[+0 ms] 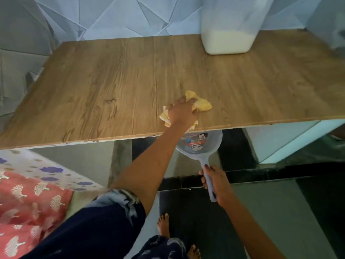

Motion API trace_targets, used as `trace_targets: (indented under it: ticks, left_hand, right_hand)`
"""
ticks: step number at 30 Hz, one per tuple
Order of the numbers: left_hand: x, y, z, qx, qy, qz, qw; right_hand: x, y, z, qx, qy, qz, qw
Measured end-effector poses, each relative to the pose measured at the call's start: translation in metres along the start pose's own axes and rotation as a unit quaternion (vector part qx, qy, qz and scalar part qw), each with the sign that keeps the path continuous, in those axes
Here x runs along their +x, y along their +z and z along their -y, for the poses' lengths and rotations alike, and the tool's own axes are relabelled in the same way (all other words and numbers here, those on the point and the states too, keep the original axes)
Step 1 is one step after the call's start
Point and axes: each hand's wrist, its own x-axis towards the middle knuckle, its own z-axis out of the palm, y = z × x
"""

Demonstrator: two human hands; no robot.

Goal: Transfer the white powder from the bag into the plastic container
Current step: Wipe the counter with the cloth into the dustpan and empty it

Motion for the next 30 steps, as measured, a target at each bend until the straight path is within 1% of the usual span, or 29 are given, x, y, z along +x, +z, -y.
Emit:
trace_targets:
  ticks: [2,4,5,6,7,8,10,12,13,14,15,17,20,21,23,24,25,26,27,30]
  left_hand:
    - [-0.015,0.002,-0.017,-0.001,0.063,0.011,0.998]
    - [-0.03,0.001,-0.02,-0.051,0.129,0.02,0.99]
    - [-0.036,-0.004,-0.015,-0.102,0.138,0.015,0.985]
    - [-0.038,-0.01,-0.006,-0.15,0.122,-0.008,0.981]
    - [-0.037,-0.017,0.01,-0.176,0.085,-0.044,0.98]
    - [-0.035,-0.024,0.029,-0.172,0.035,-0.079,0.981]
    - [-0.032,-0.035,0.075,-0.107,-0.099,-0.113,0.983]
    - [-0.038,-0.042,0.105,-0.046,-0.222,-0.108,0.968]
    - [-0.042,-0.04,0.108,-0.021,-0.253,-0.098,0.962]
    - [-0.045,-0.037,0.101,0.001,-0.256,-0.09,0.963]
    - [-0.046,-0.031,0.089,0.012,-0.235,-0.084,0.968]
    - [-0.045,-0.017,0.054,0.008,-0.165,-0.07,0.984]
    - [-0.054,0.001,-0.005,0.016,-0.034,-0.049,0.998]
    - [-0.061,0.006,-0.021,0.021,0.017,-0.04,0.999]
    - [-0.069,0.009,-0.034,-0.012,0.109,-0.021,0.994]
    - [-0.07,0.007,-0.031,-0.04,0.134,-0.021,0.99]
    - [-0.068,0.003,-0.022,-0.061,0.139,-0.036,0.988]
    - [-0.062,-0.002,-0.007,-0.074,0.121,-0.062,0.988]
    - [-0.056,-0.009,0.011,-0.082,0.081,-0.097,0.989]
    - [-0.023,-0.037,0.089,-0.083,-0.095,-0.171,0.977]
  right_hand:
    - [-0.009,-0.007,0.001,0.008,-0.003,-0.004,1.0]
    - [-0.017,-0.013,0.002,0.016,-0.012,-0.002,1.0]
    - [-0.021,-0.015,0.003,0.019,-0.015,0.003,1.0]
    - [-0.023,-0.016,0.004,0.02,-0.017,0.007,1.0]
    - [-0.026,-0.017,0.004,0.018,-0.018,0.008,1.0]
    - [-0.028,-0.017,0.004,0.015,-0.017,0.008,1.0]
    - [-0.032,-0.016,0.002,0.009,-0.019,0.014,1.0]
    - [-0.036,-0.016,0.0,0.011,-0.023,0.021,0.999]
    - [-0.037,-0.017,-0.001,0.012,-0.023,0.022,0.999]
    - [-0.038,-0.017,-0.002,0.012,-0.022,0.022,0.999]
    - [-0.038,-0.017,-0.001,0.011,-0.022,0.021,0.999]
    - [-0.038,-0.017,0.0,0.005,-0.025,0.02,0.999]
    - [-0.037,-0.016,0.003,0.003,-0.028,0.018,0.999]
    - [-0.037,-0.016,0.003,0.002,-0.026,0.015,1.0]
    - [-0.033,-0.013,0.002,0.004,-0.022,0.01,1.0]
    - [-0.031,-0.012,0.001,0.003,-0.021,0.008,1.0]
    - [-0.028,-0.011,0.0,-0.001,-0.019,0.005,1.0]
    - [-0.025,-0.009,-0.001,-0.006,-0.015,0.002,1.0]
    - [-0.021,-0.007,-0.002,-0.009,-0.01,0.002,1.0]
    - [-0.013,0.005,-0.005,-0.007,0.002,0.001,1.0]
